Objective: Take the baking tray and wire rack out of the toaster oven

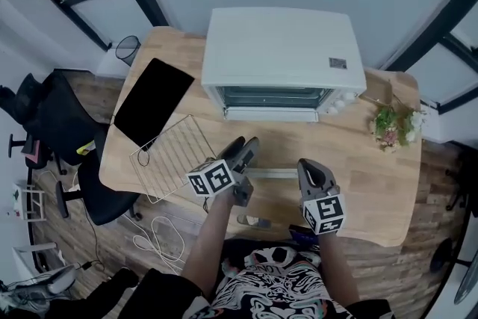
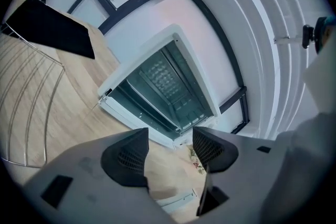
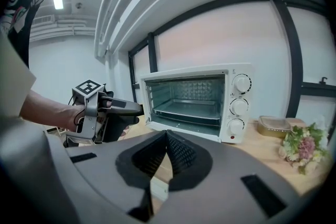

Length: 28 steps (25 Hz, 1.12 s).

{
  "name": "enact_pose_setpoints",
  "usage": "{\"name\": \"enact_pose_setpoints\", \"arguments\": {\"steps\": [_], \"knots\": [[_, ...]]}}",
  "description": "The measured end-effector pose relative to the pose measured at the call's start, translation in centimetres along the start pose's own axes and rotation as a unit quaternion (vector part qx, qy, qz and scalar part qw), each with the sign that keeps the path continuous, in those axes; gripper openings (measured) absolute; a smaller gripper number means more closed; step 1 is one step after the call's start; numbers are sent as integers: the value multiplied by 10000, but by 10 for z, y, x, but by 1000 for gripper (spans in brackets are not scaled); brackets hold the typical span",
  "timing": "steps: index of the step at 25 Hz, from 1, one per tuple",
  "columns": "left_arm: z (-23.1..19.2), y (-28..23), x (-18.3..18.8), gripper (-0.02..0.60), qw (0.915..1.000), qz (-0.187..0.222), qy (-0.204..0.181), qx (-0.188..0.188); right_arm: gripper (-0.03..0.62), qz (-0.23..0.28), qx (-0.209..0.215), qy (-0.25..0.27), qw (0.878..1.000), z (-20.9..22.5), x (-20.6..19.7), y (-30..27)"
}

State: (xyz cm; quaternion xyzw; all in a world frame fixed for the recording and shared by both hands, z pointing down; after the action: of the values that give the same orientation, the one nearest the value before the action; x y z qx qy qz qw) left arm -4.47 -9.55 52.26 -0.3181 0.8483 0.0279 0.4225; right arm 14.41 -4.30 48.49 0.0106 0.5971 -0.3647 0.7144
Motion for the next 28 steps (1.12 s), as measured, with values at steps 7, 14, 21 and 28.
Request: {"name": "enact_pose_setpoints", "arguments": {"steps": [7, 14, 21, 28], "knots": [[1, -34, 1, 236, 9995, 167, 84, -270, 0, 13, -167, -236, 9996, 26, 1, -8], [-9, -59, 5, 228, 9992, 257, 281, -117, 0, -115, -173, -345, 9992, 39, -6, -17], [-24, -78, 10, 229, 9960, 430, 778, -62, 0, -178, -147, -447, 9987, 49, -5, -29], [-34, -98, 12, 228, 9933, 480, 1050, 3, 0, -222, -195, -506, 9983, 64, -2, -34]]}}
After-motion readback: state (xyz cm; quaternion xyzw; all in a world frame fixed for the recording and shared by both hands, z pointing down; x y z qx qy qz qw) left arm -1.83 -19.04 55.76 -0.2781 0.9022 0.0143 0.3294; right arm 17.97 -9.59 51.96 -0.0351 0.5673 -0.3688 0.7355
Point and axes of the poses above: the fingertips, and each gripper's own axes: y backward along the fingers, z to its right, x out of its top, the point moved 4 cm from there along y, backward along the fingers, and after that the axes turned 15 degrees about -y, right-handed, at the moved point
